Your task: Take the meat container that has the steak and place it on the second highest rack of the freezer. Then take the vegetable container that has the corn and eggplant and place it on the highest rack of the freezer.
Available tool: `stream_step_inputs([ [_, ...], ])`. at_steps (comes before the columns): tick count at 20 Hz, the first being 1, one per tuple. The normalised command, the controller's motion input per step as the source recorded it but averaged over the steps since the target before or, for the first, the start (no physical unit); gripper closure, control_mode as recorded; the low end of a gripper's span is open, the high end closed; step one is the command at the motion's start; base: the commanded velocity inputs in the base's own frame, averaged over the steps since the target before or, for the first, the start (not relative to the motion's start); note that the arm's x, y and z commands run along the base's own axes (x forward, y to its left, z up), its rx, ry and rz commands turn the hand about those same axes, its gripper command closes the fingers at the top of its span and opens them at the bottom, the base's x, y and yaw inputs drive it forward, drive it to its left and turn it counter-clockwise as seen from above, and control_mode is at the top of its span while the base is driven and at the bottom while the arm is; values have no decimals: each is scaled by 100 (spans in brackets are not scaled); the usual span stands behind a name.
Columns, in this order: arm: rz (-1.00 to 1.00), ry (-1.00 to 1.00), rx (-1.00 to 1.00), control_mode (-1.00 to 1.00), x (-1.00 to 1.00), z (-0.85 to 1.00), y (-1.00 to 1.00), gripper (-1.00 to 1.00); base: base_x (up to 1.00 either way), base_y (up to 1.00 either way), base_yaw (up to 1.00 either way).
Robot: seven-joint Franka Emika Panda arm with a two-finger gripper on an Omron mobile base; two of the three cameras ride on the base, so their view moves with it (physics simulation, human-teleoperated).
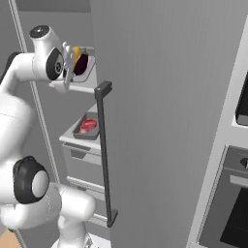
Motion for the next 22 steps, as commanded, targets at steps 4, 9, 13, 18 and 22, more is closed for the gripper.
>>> stream_step_inputs([
  [4, 0, 9, 0, -100, 100, -3, -9, 100, 0, 0, 0],
  [9, 0, 0, 0, -100, 100, -29, -21, 100, 0, 0, 0],
  [13, 0, 0, 0, -100, 85, -26, -16, -100, 0, 0, 0],
  [18, 1, -10, 0, -100, -35, -18, -21, -100, 0, 0, 0],
  [22, 0, -41, 5, -100, -100, -41, -54, -100, 0, 0, 0],
])
